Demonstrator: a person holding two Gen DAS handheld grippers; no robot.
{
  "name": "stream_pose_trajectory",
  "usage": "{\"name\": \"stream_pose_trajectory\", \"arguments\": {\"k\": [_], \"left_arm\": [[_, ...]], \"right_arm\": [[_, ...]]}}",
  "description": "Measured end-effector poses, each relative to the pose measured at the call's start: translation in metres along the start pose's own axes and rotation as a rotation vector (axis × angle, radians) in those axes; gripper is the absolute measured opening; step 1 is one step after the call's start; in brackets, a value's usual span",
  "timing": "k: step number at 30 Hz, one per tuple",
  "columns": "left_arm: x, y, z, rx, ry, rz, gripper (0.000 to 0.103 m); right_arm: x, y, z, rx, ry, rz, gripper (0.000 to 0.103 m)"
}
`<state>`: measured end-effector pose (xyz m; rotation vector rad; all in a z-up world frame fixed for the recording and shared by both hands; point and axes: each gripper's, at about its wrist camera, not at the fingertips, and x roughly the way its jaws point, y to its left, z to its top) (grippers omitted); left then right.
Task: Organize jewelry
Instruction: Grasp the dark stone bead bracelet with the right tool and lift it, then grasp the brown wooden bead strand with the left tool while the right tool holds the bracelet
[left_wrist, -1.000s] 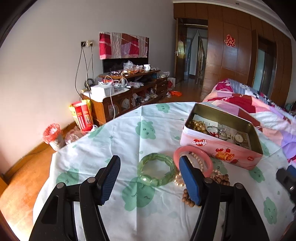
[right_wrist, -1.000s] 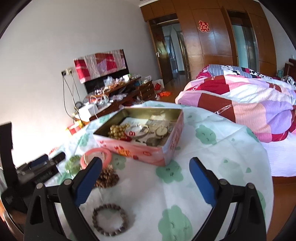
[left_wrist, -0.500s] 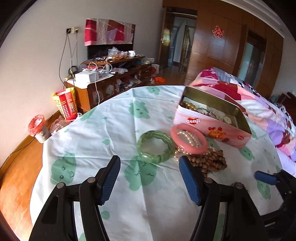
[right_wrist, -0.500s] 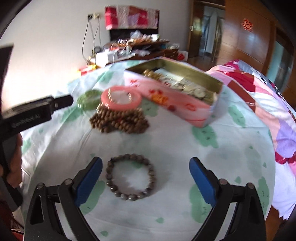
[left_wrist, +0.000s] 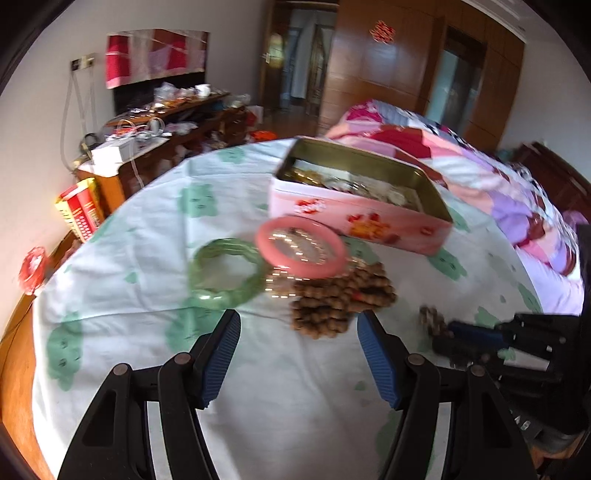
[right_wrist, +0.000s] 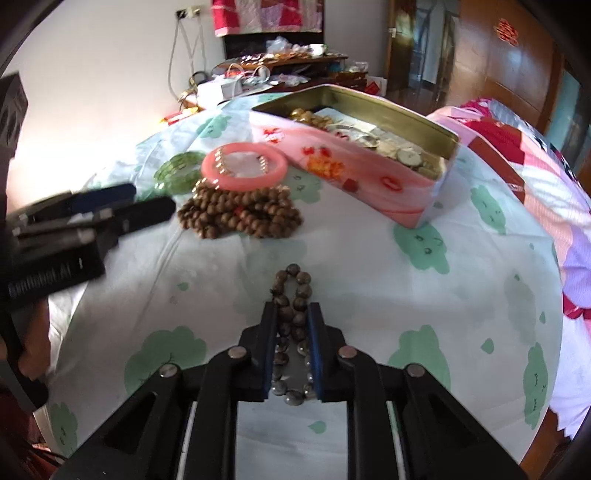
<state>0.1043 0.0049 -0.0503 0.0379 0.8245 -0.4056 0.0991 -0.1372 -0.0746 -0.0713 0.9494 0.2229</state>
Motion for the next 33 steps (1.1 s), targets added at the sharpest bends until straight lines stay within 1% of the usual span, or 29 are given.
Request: {"name": "stream_pose_trajectory", "arguments": {"k": [3, 5, 8, 9, 10, 11, 12, 14, 17, 18, 19, 20, 24, 27, 28, 33], "left_arm": [[0.012, -0.007, 0.007, 0.004, 0.027, -0.032, 0.066], [0.022, -0.010, 0.011, -0.006, 0.049, -0.036, 0.066], [0.036, -0.015, 0.014, -0.007, 0.098, -0.039, 0.066], [0.039, -0.017, 0.014, -0.002, 0.109, -0.034, 0.066], [0.039, -0.019, 0.014, 0.007, 0.112, -0.023, 0.066], [0.039, -0.021, 0.014, 0.014, 0.112, -0.016, 0.062], [0.038, -0.022, 0.014, 0.016, 0.108, -0.004, 0.054], [0.038, -0.021, 0.015, 0.007, 0.104, -0.004, 0.049], [0.038, -0.023, 0.015, 0.012, 0.103, 0.000, 0.045], [0.037, -0.024, 0.014, 0.017, 0.102, -0.005, 0.035], [0.037, -0.024, 0.015, 0.017, 0.100, -0.018, 0.029], [0.036, -0.024, 0.015, 0.013, 0.098, -0.045, 0.029], [0.029, -0.022, 0.013, -0.006, 0.080, -0.089, 0.028], [0.014, -0.025, 0.005, 0.004, 0.046, -0.125, 0.028], [0.005, -0.027, 0.002, 0.020, 0.026, -0.152, 0.028], [-0.025, -0.036, -0.005, 0.094, -0.079, -0.204, 0.028]], "right_arm": [[-0.010, -0.012, 0.004, 0.073, -0.077, 0.031, 0.019], [-0.018, -0.022, 0.007, 0.136, -0.140, 0.051, 0.019], [-0.025, -0.027, 0.009, 0.176, -0.224, 0.043, 0.019], [-0.025, -0.029, 0.009, 0.185, -0.238, 0.041, 0.019], [-0.024, -0.031, 0.008, 0.198, -0.241, 0.045, 0.019], [-0.021, -0.032, 0.009, 0.212, -0.234, 0.056, 0.019], [-0.020, -0.035, 0.010, 0.227, -0.231, 0.064, 0.019], [-0.017, -0.037, 0.010, 0.241, -0.228, 0.072, 0.019], [-0.015, -0.036, 0.010, 0.230, -0.214, 0.075, 0.019], [-0.015, -0.035, 0.010, 0.223, -0.214, 0.072, 0.019], [-0.015, -0.034, 0.009, 0.216, -0.214, 0.069, 0.019], [-0.016, -0.034, 0.008, 0.211, -0.216, 0.066, 0.019], [-0.017, -0.036, 0.005, 0.225, -0.221, 0.071, 0.019], [-0.016, -0.042, 0.005, 0.254, -0.219, 0.079, 0.019], [-0.016, -0.044, 0.004, 0.262, -0.218, 0.080, 0.019], [-0.021, -0.046, 0.003, 0.271, -0.245, 0.089, 0.019]]}}
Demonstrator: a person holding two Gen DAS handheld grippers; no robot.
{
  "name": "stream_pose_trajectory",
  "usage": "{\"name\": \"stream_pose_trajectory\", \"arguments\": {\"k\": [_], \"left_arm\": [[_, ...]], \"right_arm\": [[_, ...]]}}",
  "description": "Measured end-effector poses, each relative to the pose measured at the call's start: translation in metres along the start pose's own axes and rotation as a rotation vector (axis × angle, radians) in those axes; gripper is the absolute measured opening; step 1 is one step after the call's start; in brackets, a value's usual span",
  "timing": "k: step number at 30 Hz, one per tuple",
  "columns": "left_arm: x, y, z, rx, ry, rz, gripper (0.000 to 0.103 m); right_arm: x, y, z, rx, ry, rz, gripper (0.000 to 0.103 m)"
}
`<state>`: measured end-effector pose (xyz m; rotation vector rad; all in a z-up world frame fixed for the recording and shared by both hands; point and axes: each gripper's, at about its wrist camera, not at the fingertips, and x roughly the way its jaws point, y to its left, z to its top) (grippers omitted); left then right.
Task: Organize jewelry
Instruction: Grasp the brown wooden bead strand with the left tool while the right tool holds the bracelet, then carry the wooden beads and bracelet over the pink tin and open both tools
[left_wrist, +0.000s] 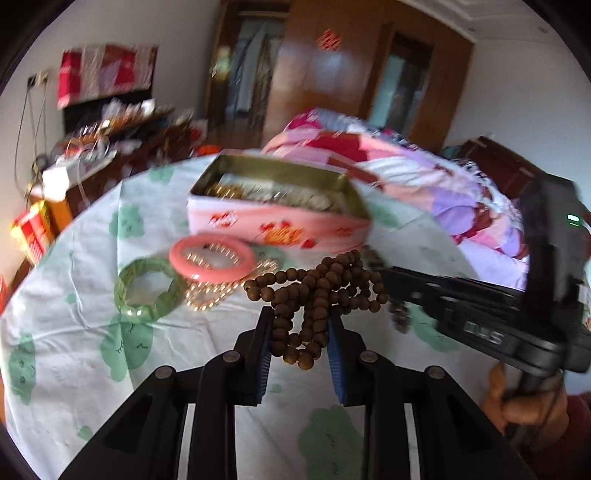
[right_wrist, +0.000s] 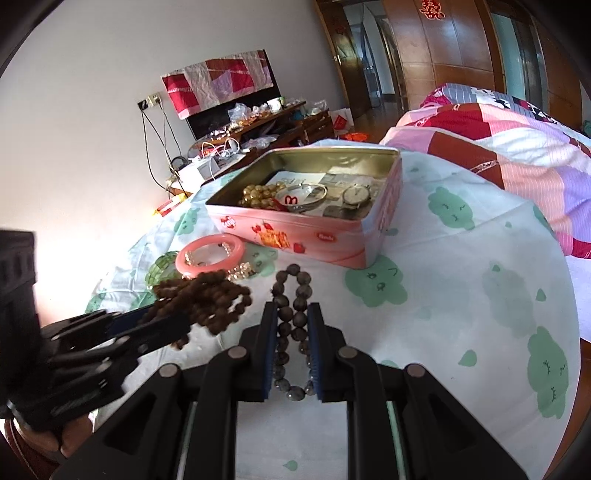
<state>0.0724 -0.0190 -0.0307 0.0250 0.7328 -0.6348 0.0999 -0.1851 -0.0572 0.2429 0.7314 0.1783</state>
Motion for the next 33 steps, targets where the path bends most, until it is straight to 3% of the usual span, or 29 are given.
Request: {"name": "stream_pose_trajectory", "arguments": {"k": [9, 18, 27, 33], "left_arm": [[-0.011, 0.006, 0.013, -0.043, -0.090, 0.016, 0.028], [-0.010, 0.020, 0.033, -0.100, -0.164, 0.060, 0.028], [0.021, 0.033, 0.070, -0.146, -0.223, 0.105, 0.028], [0.058, 0.037, 0.092, -0.149, -0.212, 0.122, 0.028]], "right_arm": [[-0.017, 0.006, 0.004, -0.019, -0.091, 0.009, 0.019], [-0.024, 0.000, 0.032, 0.002, -0.149, 0.025, 0.019], [-0.013, -0.010, 0.072, 0.023, -0.236, -0.018, 0.019], [0.012, -0.014, 0.094, 0.040, -0.246, -0.049, 0.019]]}}
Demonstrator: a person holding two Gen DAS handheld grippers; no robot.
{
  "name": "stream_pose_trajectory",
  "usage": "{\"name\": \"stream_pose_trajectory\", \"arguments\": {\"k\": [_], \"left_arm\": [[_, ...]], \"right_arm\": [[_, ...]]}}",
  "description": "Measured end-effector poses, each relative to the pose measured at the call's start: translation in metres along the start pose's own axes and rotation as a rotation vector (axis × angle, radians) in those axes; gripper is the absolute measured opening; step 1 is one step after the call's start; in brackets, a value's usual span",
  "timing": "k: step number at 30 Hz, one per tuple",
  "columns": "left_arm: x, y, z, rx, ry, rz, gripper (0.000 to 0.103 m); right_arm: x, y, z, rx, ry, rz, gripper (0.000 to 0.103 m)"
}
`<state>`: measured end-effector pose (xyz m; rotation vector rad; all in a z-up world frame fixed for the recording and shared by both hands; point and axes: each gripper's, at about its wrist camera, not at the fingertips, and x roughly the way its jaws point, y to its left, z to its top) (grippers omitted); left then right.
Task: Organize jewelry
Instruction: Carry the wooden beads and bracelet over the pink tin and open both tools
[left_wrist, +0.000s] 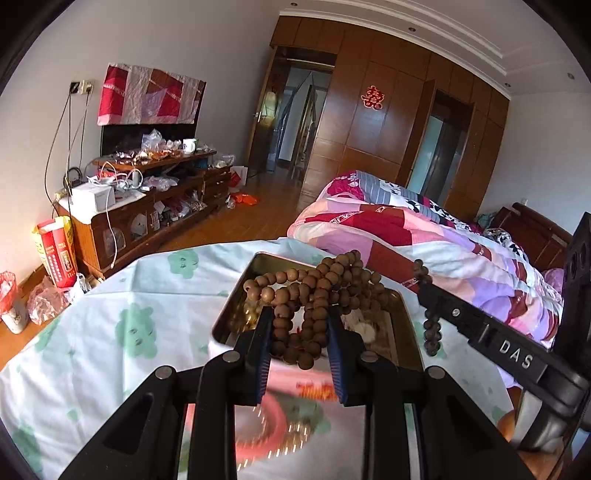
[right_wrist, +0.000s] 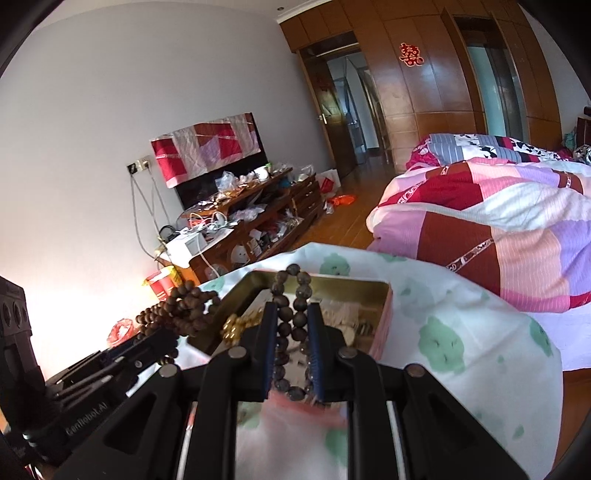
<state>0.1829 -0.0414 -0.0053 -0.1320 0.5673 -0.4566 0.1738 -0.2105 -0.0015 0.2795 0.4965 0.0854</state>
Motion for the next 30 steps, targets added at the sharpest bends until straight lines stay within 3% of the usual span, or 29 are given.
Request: {"name": "stream_pose_trajectory", "arguments": {"k": [13, 23, 30], "left_arm": [[0.075, 0.002, 0.010, -0.002, 0.124, 0.100, 0.028], [0.091, 0.001, 0.001, 0.055, 0.167, 0.198, 0.028], [0.094, 0.001, 0.003, 0.059, 0.169, 0.202, 0.028]], "right_arm": [[0.069, -0.006, 0.014, 0.037, 0.056, -0.073, 0.019], [0.092, -0.008, 0.004, 0.008, 0.121, -0.096, 0.019], [0.096, -0.011, 0.000, 0.013, 0.139, -0.092, 0.019]]}}
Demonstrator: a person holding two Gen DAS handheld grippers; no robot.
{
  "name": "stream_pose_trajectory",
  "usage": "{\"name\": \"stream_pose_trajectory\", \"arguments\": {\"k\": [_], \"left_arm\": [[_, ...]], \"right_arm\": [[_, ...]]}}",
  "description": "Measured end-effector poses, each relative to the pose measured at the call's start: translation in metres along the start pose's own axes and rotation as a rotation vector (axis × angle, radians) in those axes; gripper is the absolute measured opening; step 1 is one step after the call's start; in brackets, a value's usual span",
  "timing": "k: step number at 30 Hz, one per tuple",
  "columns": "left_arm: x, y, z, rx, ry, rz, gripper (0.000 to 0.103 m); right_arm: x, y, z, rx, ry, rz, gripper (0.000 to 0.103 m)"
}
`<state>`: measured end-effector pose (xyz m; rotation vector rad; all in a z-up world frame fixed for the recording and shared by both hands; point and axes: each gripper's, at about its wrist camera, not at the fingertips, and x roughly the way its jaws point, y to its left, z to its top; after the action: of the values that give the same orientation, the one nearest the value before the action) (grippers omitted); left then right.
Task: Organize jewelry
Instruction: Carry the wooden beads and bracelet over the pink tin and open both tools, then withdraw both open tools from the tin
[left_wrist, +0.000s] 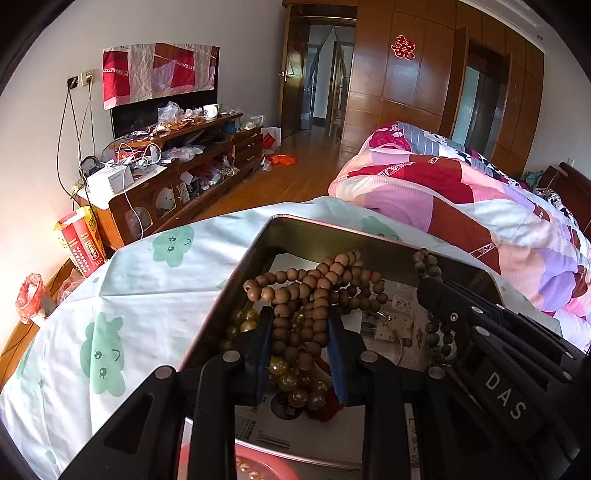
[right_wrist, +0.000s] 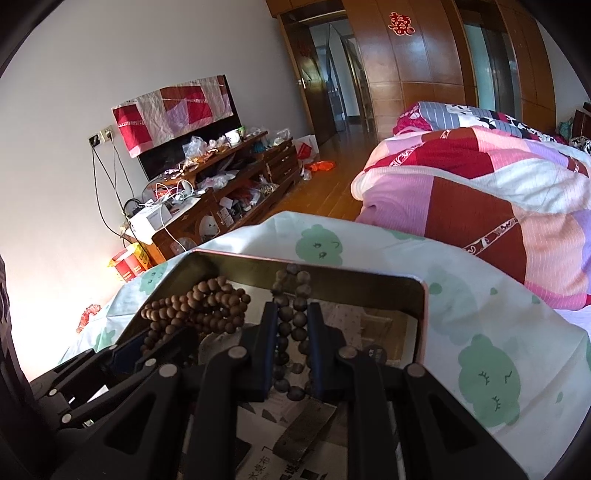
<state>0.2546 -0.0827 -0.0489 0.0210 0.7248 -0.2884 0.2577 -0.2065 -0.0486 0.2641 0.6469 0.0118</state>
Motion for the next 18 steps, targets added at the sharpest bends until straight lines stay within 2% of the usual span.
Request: {"name": "stream_pose_trajectory", "arguments": {"k": [7, 9, 10, 11, 13, 16, 18], "left_arm": [[0.001, 0.000, 0.000, 0.000, 0.002, -0.001, 0.028], [0.001, 0.001, 0.001, 0.001, 0.004, 0.007, 0.029], [0.001, 0.001, 0.001, 0.002, 0.004, 0.015, 0.029], [0.001, 0.001, 0.001, 0.004, 0.004, 0.022, 0.029], [0.001, 0.000, 0.002, 0.008, 0.001, 0.034, 0.029], [0.001, -0.002, 0.002, 0.015, -0.005, 0.043, 0.032], [-0.001, -0.003, 0.002, 0.015, -0.011, 0.035, 0.052]], "right_arm": [[0.000, -0.002, 0.001, 0.015, -0.008, 0.031, 0.023], [-0.002, -0.003, 0.001, 0.017, -0.018, 0.046, 0.030], [-0.004, -0.002, 0.000, 0.016, -0.027, 0.051, 0.039], [-0.005, -0.001, 0.000, 0.020, -0.037, 0.054, 0.055], [-0.010, -0.002, 0.000, 0.035, -0.060, 0.058, 0.074], [-0.020, -0.003, 0.002, 0.044, -0.111, 0.059, 0.076], [-0.023, -0.004, 0.003, 0.049, -0.131, 0.042, 0.076]]}}
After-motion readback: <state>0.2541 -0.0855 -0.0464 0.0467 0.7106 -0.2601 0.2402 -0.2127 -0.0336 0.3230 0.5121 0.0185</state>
